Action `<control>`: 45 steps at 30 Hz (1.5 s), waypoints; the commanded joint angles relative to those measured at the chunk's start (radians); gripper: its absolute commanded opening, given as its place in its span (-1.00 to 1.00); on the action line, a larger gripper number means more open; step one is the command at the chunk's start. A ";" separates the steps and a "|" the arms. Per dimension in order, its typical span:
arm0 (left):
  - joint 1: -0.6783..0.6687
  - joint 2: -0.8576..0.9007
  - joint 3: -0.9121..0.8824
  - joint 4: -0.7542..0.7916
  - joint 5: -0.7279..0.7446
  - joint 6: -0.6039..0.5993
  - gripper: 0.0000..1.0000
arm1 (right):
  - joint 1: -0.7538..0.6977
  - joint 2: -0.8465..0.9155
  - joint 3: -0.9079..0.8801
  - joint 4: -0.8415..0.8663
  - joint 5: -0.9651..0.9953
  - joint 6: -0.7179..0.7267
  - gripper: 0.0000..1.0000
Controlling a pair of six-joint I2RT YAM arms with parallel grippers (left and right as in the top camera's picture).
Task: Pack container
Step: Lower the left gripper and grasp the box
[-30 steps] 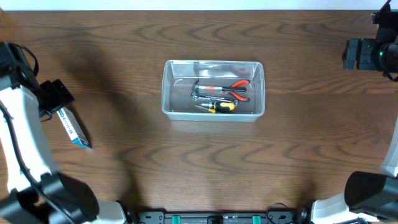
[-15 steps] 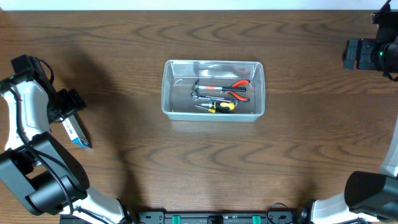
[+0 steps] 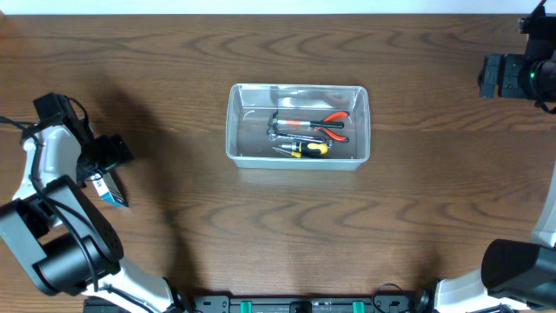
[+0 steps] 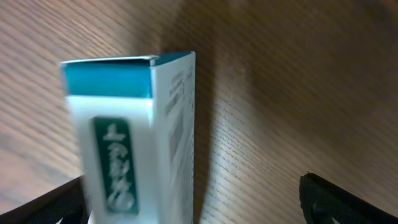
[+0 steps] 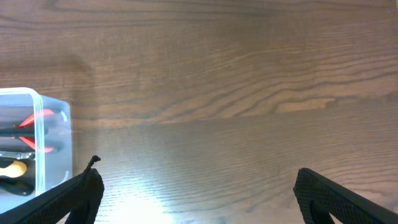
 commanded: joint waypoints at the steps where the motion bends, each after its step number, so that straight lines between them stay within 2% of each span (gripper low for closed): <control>1: 0.003 0.039 -0.006 0.003 0.003 0.004 0.96 | -0.003 0.000 -0.003 -0.002 -0.004 0.007 0.98; 15: 0.003 0.089 -0.006 0.004 0.003 0.000 1.00 | -0.003 0.000 -0.003 -0.013 0.000 0.007 0.98; 19: 0.003 0.089 -0.006 0.003 0.003 0.000 0.71 | -0.003 0.000 -0.003 -0.016 0.000 0.007 0.99; 29: 0.003 0.089 -0.006 0.003 0.003 0.000 0.41 | -0.003 0.000 -0.003 -0.023 0.000 0.007 0.98; 38: 0.003 0.089 -0.006 0.003 0.003 0.000 -0.04 | -0.003 0.000 -0.003 -0.024 0.000 0.007 0.99; 45: 0.003 0.089 -0.006 0.003 0.003 0.000 -0.22 | -0.003 0.000 -0.003 -0.024 0.000 0.007 0.99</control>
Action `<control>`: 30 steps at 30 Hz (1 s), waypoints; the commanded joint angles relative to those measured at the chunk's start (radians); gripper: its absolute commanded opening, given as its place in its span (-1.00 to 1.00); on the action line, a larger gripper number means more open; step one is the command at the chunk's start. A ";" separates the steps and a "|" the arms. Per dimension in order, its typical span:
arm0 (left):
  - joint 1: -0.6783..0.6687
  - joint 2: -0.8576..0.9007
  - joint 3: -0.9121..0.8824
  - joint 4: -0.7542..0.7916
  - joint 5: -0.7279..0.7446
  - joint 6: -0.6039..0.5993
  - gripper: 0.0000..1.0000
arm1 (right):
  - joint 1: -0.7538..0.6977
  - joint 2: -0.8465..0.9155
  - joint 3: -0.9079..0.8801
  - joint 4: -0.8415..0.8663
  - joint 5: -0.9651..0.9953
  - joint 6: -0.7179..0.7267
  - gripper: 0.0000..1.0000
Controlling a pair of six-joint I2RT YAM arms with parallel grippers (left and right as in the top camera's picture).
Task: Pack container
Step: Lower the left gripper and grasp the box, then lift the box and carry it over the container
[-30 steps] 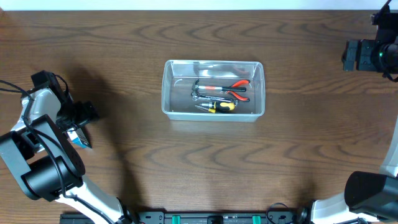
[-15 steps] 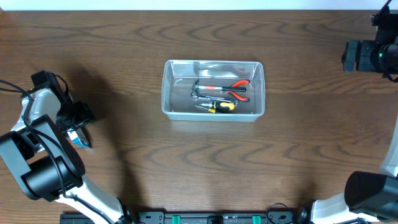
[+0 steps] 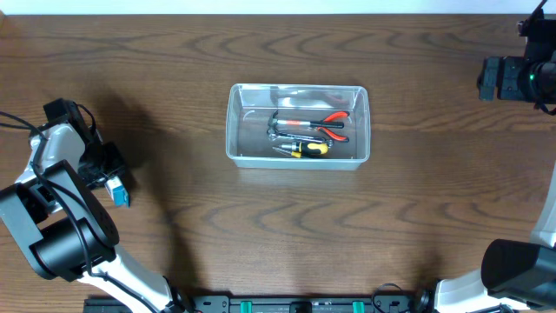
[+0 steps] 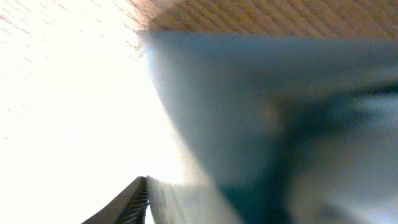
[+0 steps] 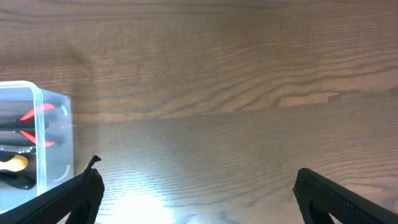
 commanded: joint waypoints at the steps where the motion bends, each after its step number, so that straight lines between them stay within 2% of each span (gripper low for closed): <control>1: 0.003 0.007 -0.005 -0.002 0.001 -0.001 -0.28 | -0.003 0.000 -0.003 -0.002 -0.001 0.007 0.98; 4: 0.003 0.007 -0.005 -0.002 0.001 -0.001 -0.43 | -0.003 0.000 -0.003 -0.002 -0.001 0.007 0.98; 10: 0.003 0.007 -0.005 -0.002 0.001 -0.001 -0.58 | -0.003 0.000 -0.003 -0.002 -0.001 0.007 0.99; 17: 0.003 0.007 -0.004 0.002 0.001 -0.001 -0.88 | -0.003 0.000 -0.003 -0.002 -0.001 0.007 0.98; 25: -0.002 -0.035 0.028 -0.026 0.019 -0.023 -0.88 | -0.003 0.000 -0.003 -0.002 -0.001 0.007 0.98; 30: -0.047 -0.148 0.126 -0.132 0.047 -0.012 -0.88 | -0.003 0.000 -0.003 -0.002 -0.001 0.007 0.99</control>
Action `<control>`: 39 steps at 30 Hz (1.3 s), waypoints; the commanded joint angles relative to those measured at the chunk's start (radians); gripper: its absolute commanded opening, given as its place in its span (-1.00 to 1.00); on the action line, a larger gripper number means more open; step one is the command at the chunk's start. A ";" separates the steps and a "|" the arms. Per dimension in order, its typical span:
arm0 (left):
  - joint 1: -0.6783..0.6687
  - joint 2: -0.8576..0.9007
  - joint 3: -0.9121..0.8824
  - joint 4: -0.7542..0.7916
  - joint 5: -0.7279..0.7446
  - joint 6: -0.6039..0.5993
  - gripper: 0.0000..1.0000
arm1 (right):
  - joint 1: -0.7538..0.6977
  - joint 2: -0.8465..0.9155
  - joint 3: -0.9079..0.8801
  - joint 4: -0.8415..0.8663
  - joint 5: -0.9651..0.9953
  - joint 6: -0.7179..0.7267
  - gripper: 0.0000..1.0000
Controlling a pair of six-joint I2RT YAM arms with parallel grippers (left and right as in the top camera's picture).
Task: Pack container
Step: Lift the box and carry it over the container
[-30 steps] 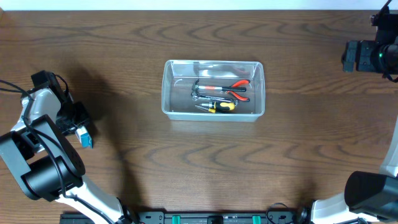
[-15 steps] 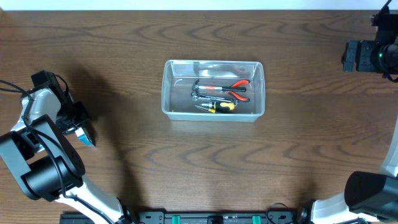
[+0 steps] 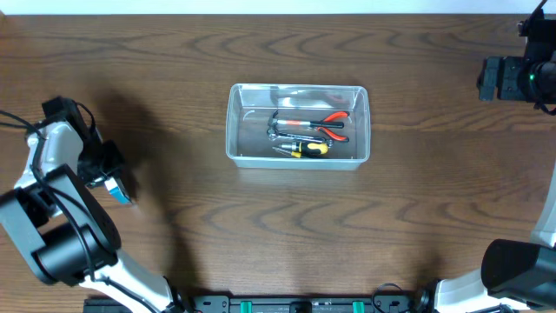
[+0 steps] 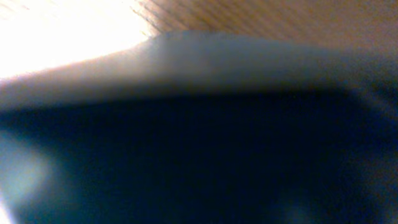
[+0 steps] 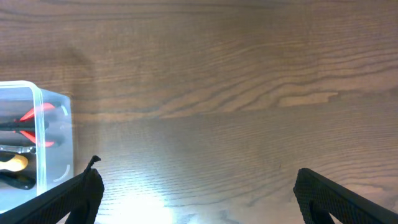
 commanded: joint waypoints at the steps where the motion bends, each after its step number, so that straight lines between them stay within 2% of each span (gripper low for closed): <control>1: -0.051 -0.130 0.119 -0.068 0.026 0.008 -0.88 | -0.003 0.000 -0.003 -0.001 -0.002 0.007 0.99; 6: -0.205 -0.253 0.264 -0.210 0.025 0.151 -0.88 | -0.003 0.000 -0.003 -0.001 -0.002 0.007 0.99; 10: -0.375 -0.332 0.317 -0.207 0.025 0.294 -0.88 | -0.003 0.000 -0.003 -0.001 -0.002 0.007 0.98; 15: -0.627 -0.374 0.321 -0.159 0.026 0.653 -0.88 | -0.003 0.000 -0.003 -0.002 -0.002 0.007 0.98; 19: -0.807 -0.354 0.320 -0.152 0.026 1.010 -0.88 | -0.003 0.000 -0.003 -0.005 -0.002 0.007 0.99; 21: -0.867 -0.332 0.320 -0.120 0.025 1.098 -0.88 | -0.003 0.000 -0.003 -0.005 -0.002 0.007 0.98; 28: -0.976 -0.188 0.320 0.031 0.026 1.110 -0.88 | -0.003 0.000 -0.003 -0.006 -0.002 0.007 0.99; 35: -0.978 0.002 0.320 0.111 0.025 1.100 -0.88 | -0.003 0.000 -0.003 -0.012 -0.002 0.006 0.99; 39: -0.979 0.065 0.320 0.094 0.030 1.080 -0.88 | -0.003 0.000 -0.003 -0.012 -0.001 0.006 0.99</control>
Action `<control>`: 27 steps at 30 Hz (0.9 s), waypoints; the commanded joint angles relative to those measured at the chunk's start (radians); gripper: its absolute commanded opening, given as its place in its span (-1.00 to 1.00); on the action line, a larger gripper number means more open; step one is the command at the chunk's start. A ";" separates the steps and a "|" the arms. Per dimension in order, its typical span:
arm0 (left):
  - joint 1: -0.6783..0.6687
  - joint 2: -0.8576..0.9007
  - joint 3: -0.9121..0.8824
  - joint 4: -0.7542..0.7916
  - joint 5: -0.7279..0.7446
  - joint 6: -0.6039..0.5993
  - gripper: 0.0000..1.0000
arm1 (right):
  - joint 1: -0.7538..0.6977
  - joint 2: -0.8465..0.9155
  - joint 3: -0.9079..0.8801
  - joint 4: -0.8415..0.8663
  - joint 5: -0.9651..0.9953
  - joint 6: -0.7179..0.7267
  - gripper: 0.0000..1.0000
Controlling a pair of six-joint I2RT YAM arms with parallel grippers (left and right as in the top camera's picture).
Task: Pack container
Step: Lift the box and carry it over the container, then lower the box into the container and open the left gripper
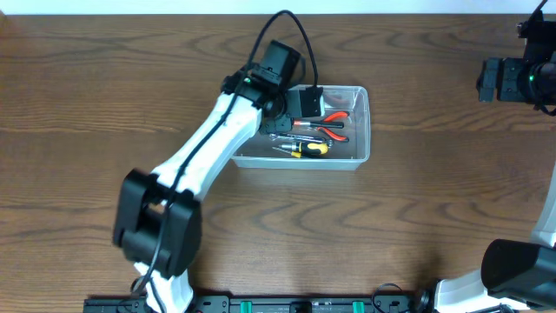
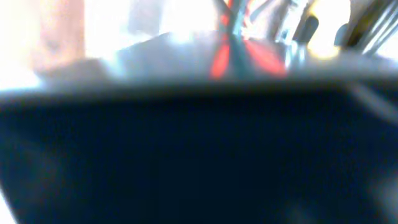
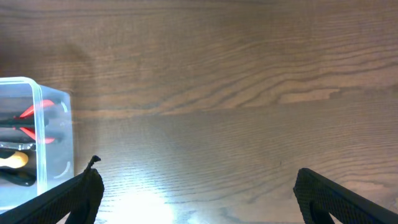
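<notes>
The clear plastic container [image 1: 366, 130] stands mid-table and holds red-handled pliers [image 1: 334, 122], a yellow-handled screwdriver [image 1: 308, 149] and a metal tool. My left gripper [image 1: 306, 103] hangs over the container's left half, shut on a small box [image 2: 199, 155]. That box fills the left wrist view as a dark blur and hides the fingers; the pliers [image 2: 233, 53] show beyond it. My right gripper [image 3: 199, 193] stands open over bare wood at the far right, with the container's end [image 3: 37, 143] at the left of its view.
The brown wooden table [image 1: 417, 226] lies around the container. My left arm [image 1: 208, 148] stretches diagonally from the front left to the container. The right arm [image 1: 521, 74] sits at the far right edge.
My left gripper was at the table's far left on the box. It now hangs over the container with the box in it. The right gripper has not moved.
My left gripper was open just above the blue and white box lying at the table's far left. It then was down around the box, and then the box filled its view. Now the box is held over the container. The right arm stayed still throughout.
</notes>
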 commanded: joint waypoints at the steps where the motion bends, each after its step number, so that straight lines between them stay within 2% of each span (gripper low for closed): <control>1: 0.002 0.029 0.007 -0.021 0.004 -0.010 -0.88 | -0.003 0.000 -0.002 -0.001 -0.002 0.006 0.99; 13: 0.002 0.056 0.005 -0.100 0.137 -0.048 -0.89 | -0.003 0.000 -0.002 -0.001 -0.002 -0.001 0.98; 27: 0.002 0.058 -0.024 -0.204 0.158 -0.048 -0.87 | -0.003 0.000 -0.002 -0.003 -0.002 -0.001 0.98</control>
